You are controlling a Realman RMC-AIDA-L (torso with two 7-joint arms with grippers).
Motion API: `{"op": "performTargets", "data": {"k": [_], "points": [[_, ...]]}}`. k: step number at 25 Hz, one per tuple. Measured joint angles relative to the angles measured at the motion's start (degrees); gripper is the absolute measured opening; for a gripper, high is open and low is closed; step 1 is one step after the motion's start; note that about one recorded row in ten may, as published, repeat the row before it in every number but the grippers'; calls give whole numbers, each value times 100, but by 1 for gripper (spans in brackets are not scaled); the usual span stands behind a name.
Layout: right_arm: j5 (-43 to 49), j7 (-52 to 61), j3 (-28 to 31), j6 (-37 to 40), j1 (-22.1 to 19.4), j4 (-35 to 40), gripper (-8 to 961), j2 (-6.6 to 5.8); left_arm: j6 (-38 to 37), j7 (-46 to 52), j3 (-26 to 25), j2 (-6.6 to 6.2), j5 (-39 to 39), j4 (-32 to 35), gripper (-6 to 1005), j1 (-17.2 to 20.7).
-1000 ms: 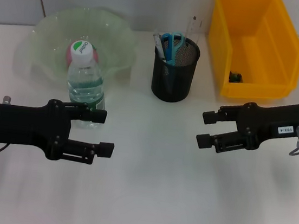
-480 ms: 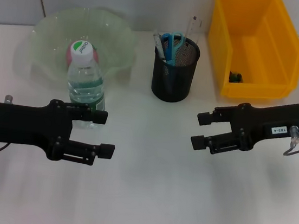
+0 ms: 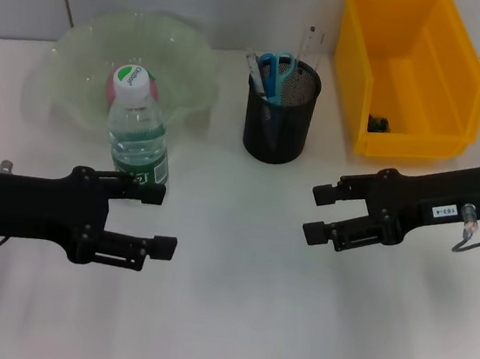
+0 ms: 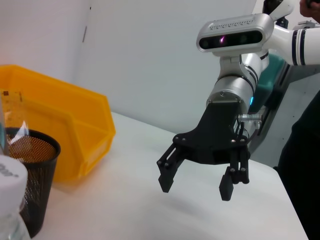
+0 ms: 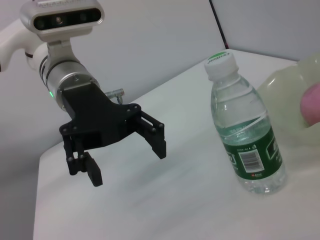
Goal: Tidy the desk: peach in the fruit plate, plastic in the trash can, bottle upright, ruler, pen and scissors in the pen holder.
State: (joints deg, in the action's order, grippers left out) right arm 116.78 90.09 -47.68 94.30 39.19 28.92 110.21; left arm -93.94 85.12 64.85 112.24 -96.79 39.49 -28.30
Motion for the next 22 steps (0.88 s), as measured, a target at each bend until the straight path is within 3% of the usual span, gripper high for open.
{"op": "performTargets", "data": {"k": [22], "points": [[4,18,-76,47,-6,0,830,0,-29,38,-69,44,-112,-3,859,-34]]}}
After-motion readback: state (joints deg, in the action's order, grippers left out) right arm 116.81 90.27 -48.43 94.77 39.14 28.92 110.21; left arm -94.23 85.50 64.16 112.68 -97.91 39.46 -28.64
